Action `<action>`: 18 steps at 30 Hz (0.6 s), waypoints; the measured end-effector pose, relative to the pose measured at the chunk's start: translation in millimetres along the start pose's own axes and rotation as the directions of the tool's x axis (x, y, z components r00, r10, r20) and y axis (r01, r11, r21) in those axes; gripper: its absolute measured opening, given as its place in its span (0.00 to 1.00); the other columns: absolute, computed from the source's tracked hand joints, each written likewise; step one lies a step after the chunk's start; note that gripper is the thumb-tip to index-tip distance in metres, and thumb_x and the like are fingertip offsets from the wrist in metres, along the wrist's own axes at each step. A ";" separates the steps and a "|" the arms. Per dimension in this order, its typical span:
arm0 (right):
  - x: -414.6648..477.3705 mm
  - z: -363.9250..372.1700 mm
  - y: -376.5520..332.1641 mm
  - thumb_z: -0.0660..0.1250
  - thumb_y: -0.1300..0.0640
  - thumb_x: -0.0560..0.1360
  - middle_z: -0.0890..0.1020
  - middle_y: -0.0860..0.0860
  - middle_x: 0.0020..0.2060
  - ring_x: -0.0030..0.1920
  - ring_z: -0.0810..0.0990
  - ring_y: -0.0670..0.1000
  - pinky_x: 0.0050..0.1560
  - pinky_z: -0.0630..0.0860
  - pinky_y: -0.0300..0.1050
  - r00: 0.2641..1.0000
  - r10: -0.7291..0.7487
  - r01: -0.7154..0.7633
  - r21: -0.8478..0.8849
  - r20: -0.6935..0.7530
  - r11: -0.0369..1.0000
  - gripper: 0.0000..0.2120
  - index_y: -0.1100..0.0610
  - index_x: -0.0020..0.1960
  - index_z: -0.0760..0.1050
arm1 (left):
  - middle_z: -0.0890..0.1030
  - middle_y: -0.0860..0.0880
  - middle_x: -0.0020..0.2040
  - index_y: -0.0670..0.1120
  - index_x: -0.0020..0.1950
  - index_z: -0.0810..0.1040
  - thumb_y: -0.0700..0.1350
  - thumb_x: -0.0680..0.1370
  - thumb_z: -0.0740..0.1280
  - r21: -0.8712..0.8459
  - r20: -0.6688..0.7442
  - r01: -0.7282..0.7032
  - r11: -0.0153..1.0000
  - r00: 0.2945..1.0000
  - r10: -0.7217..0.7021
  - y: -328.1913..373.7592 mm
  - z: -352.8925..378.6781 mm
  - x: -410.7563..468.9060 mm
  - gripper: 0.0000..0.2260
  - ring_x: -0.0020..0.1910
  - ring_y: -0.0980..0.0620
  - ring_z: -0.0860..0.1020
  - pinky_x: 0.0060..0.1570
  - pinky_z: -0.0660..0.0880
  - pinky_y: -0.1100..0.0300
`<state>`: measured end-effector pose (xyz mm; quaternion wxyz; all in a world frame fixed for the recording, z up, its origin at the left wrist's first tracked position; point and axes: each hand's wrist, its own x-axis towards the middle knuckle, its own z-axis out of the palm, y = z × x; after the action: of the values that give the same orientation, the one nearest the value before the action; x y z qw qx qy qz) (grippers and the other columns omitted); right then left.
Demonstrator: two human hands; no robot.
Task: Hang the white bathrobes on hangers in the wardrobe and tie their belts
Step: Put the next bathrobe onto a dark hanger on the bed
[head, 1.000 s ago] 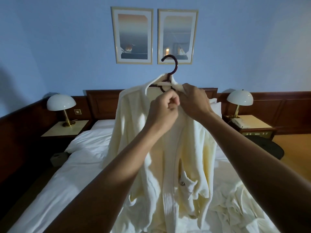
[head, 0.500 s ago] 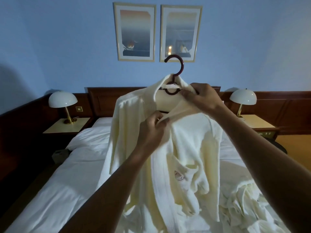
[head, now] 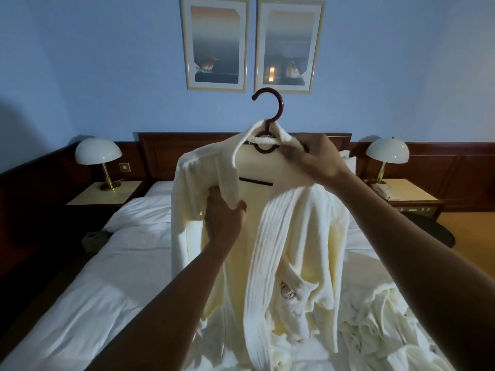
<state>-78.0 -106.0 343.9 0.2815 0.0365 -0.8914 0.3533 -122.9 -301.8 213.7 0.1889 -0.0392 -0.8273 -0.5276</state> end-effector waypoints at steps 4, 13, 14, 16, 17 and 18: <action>-4.6 -2.4 12.3 0.67 0.47 0.77 0.81 0.51 0.37 0.39 0.79 0.53 0.39 0.73 0.48 0.997 0.013 -0.024 -0.151 -0.075 0.988 0.11 0.55 0.47 0.78 | 0.80 0.45 0.46 0.44 0.57 0.76 0.33 0.75 0.62 -0.074 -0.083 0.063 0.995 0.994 -0.069 33.5 -14.8 9.2 0.13 0.47 0.42 0.80 0.42 0.78 0.53; -10.0 -13.6 28.8 0.65 0.48 0.79 0.83 0.49 0.44 0.46 0.80 0.57 0.46 0.78 0.56 0.988 -0.001 -0.026 -0.176 -0.153 0.984 0.10 0.53 0.56 0.77 | 0.83 0.52 0.54 0.52 0.67 0.75 0.45 0.79 0.68 -0.005 0.415 -0.131 0.991 0.902 0.121 50.2 -27.0 -50.9 0.17 0.47 0.56 0.81 0.42 0.77 0.64; -10.2 -19.4 31.0 0.65 0.48 0.79 0.82 0.49 0.44 0.46 0.80 0.56 0.46 0.79 0.57 0.987 -0.001 -0.024 -0.160 -0.159 0.987 0.10 0.53 0.56 0.77 | 0.82 0.55 0.54 0.54 0.65 0.76 0.50 0.79 0.70 0.021 0.491 -0.127 0.992 0.865 0.100 37.5 -34.1 -47.6 0.14 0.47 0.60 0.80 0.41 0.75 0.66; -10.6 -27.7 34.8 0.66 0.49 0.80 0.81 0.49 0.42 0.43 0.79 0.54 0.43 0.77 0.56 0.987 -0.003 -0.018 -0.132 -0.163 0.991 0.10 0.54 0.54 0.76 | 0.82 0.56 0.53 0.53 0.62 0.80 0.55 0.80 0.70 -0.027 0.440 -0.192 0.981 0.879 0.184 18.3 -51.6 -39.2 0.13 0.49 0.61 0.80 0.43 0.75 0.63; -10.8 -29.7 35.8 0.66 0.49 0.80 0.80 0.49 0.41 0.42 0.79 0.54 0.41 0.75 0.54 0.987 -0.005 -0.013 -0.112 -0.161 0.994 0.09 0.55 0.52 0.76 | 0.82 0.54 0.52 0.50 0.60 0.81 0.53 0.80 0.70 -0.048 0.281 -0.267 0.963 0.921 0.270 11.3 -62.2 -34.2 0.11 0.48 0.59 0.80 0.44 0.76 0.60; -11.6 -30.6 35.3 0.66 0.49 0.80 0.80 0.49 0.39 0.40 0.78 0.53 0.39 0.74 0.51 0.987 -0.004 -0.009 -0.084 -0.158 0.996 0.10 0.56 0.51 0.75 | 0.81 0.50 0.51 0.47 0.58 0.81 0.50 0.80 0.71 -0.025 0.077 -0.344 0.939 0.936 0.345 1.6 -71.1 -26.9 0.10 0.48 0.55 0.80 0.45 0.77 0.56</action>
<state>-63.0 -61.3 334.4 0.3522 -0.0046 -0.8805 0.3173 -78.3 -360.6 232.0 0.2448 -0.2053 -0.8117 -0.4889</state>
